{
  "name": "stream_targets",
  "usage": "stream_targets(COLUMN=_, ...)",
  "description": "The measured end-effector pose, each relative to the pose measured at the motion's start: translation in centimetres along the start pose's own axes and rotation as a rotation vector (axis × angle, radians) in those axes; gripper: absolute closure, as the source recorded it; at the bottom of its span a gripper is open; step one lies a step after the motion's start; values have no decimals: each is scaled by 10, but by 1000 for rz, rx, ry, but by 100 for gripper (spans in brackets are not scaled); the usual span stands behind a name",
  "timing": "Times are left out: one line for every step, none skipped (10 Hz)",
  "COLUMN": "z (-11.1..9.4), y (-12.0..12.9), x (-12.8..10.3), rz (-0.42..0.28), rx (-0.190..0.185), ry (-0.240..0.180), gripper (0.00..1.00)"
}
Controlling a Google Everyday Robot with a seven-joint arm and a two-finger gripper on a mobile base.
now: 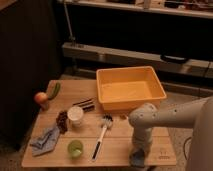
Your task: Wipe table surface with sponge
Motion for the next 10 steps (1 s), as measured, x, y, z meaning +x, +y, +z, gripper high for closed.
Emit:
stream_targets(z=-6, y=16, x=0, rz=-28, rx=3, ry=-11, gripper=86)
stream_targets(z=-9, y=28, x=-1, rz=-49, rx=5, ry=-18, gripper=86)
stream_targets(z=-13, y=43, x=0, rz=-77, rx=8, ry=-27, gripper=86)
stream_targets(z=-16, y=50, x=-1, rz=-91, rx=11, ry=-33, gripper=86)
stream_targets(z=-20, y=57, x=-1, rz=-101, rx=10, ry=-41, gripper=86)
stream_targets(z=-28, y=65, x=-4, rz=-111, rx=9, ry=-56, gripper=86)
stream_targets(z=-40, y=66, x=-9, rz=-106, rx=6, ry=-73, gripper=86)
stream_targets(z=-52, y=66, x=-15, rz=-100, rx=2, ry=-89, gripper=86)
stream_targets(z=-60, y=62, x=-25, rz=-87, rx=1, ry=-100, gripper=86)
stream_targets(z=-67, y=55, x=-35, rz=-66, rx=-1, ry=-108, gripper=86)
